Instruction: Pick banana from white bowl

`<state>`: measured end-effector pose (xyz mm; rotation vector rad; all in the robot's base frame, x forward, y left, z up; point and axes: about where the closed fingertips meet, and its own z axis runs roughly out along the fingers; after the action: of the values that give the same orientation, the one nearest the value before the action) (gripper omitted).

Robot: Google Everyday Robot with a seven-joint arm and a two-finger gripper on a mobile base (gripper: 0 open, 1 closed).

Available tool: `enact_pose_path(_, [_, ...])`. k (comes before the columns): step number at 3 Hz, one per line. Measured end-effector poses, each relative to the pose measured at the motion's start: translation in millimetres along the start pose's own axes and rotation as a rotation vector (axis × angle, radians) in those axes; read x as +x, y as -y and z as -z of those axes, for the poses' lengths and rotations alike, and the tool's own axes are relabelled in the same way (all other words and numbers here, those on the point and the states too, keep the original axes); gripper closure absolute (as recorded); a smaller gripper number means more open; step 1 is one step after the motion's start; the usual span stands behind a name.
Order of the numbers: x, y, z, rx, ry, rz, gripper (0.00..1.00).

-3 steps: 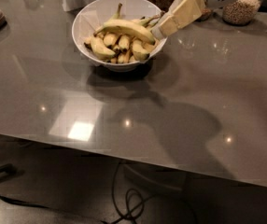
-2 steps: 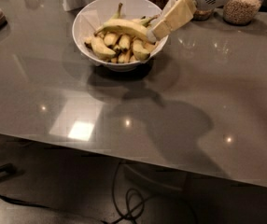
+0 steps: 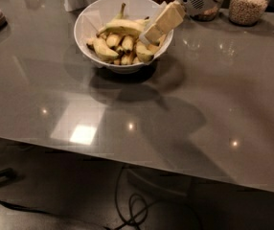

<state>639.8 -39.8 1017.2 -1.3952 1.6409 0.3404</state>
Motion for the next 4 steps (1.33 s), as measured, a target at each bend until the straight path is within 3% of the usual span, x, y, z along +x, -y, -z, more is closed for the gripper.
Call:
enact_pose_path(1, [2,14,-21,0.016,0.007,-0.011,0.0])
enact_pose_path(4, [10,36,-53,0.022,0.039,-0.078,0.46])
